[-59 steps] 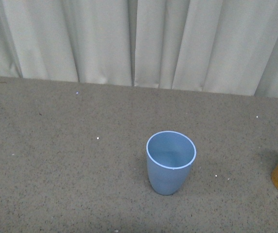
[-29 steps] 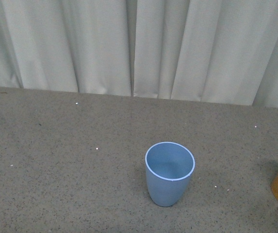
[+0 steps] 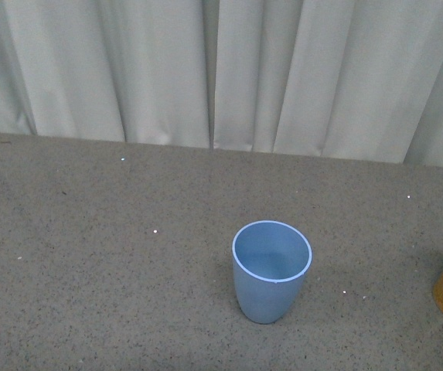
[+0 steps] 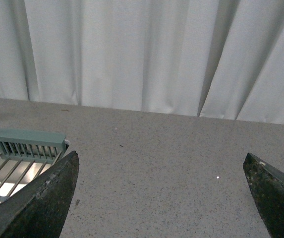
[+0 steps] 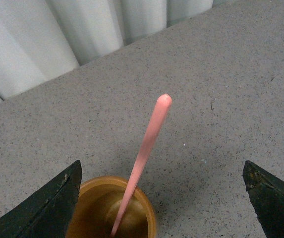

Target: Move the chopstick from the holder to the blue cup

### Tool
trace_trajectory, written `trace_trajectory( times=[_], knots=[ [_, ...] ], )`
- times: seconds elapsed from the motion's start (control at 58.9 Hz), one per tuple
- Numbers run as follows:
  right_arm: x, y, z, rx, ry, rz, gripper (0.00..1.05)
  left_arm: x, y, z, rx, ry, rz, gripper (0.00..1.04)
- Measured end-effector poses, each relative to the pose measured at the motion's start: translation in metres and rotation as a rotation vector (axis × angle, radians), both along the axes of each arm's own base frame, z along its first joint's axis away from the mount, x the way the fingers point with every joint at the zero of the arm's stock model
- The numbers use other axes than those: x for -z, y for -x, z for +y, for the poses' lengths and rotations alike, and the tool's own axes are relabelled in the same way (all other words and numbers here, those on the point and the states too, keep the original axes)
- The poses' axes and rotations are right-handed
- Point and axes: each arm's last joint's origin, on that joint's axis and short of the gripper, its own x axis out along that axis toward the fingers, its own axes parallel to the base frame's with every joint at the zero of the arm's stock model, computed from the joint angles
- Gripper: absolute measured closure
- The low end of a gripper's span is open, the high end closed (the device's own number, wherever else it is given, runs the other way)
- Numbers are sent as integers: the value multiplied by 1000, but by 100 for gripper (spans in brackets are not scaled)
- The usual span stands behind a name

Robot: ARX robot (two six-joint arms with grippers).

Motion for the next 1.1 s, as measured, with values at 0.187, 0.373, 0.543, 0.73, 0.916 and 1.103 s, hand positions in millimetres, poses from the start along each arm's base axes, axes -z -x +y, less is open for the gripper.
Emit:
trace_trajectory(
  times=[0.187,0.373,0.543,0.73,0.916,1.103],
  knots=[
    [9,-22,-4,14,10,26,10,0,0,0,0,0,0,7],
    [16,-35,-8,24,20,29,10,0,0,0,0,0,0,7],
    [26,-43,-12,35,25,46,10,0,0,0,0,0,0,7],
    [33,-54,-14,42,28,57,10,0,0,0,0,0,0,7],
    [37,-62,-9,44,43,64,15,0,0,0,0,0,0,7],
    [42,-62,1,16,37,74,55,0,0,0,0,0,0,7]
  ],
)
